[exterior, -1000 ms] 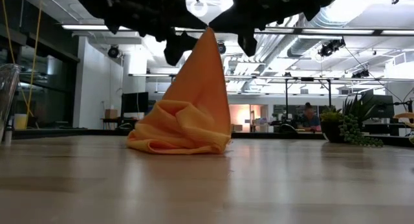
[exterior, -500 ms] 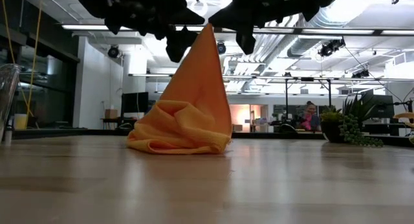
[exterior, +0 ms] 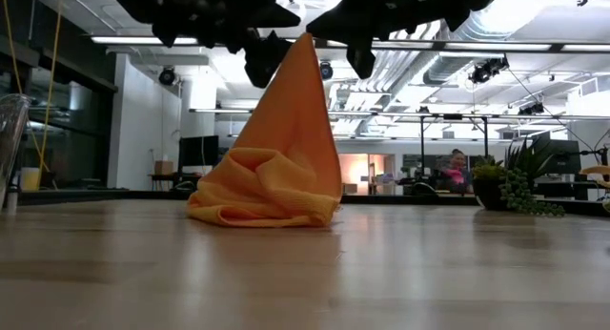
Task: Fold microfiber towels
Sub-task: Fold the orange microfiber cloth
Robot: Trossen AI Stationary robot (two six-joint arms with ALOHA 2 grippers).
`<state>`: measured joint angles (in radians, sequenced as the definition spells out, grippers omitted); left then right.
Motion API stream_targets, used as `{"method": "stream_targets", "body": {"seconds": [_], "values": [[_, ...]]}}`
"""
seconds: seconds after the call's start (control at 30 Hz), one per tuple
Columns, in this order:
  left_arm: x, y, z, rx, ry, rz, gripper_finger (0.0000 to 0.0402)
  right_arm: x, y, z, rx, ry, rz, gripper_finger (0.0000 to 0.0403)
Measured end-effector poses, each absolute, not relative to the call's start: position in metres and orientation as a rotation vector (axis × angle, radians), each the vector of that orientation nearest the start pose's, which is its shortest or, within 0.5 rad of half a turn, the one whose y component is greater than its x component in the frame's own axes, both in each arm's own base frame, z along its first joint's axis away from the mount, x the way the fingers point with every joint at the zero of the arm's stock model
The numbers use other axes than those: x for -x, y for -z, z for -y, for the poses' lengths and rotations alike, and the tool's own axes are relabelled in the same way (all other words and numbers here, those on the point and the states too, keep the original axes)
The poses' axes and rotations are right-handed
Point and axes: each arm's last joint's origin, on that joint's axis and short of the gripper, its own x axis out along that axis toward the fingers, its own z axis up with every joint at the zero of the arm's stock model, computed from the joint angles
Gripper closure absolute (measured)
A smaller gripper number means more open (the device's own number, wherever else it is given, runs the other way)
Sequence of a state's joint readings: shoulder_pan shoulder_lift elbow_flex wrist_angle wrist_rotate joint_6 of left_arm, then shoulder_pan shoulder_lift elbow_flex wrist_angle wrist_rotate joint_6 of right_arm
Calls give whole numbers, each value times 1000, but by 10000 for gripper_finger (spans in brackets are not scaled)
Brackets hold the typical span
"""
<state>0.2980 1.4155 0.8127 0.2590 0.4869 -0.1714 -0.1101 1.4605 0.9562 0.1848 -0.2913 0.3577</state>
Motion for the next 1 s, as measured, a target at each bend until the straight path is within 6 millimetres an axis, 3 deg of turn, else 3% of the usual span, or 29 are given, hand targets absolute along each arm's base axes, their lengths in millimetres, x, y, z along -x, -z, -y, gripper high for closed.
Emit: {"method": "stream_targets", "body": {"seconds": [0.17,0.53,1.0], "values": [[-295,-245,-75,282,148,-318,205,-324,-270,27,-417,-122,-343,403],[-296,-247,-75,254,121,-291,288,-324,-270,28,-418,-121,-343,403],[-297,-243,-72,204,81,-318,293,-324,-270,28,-418,-122,-341,403]]}}
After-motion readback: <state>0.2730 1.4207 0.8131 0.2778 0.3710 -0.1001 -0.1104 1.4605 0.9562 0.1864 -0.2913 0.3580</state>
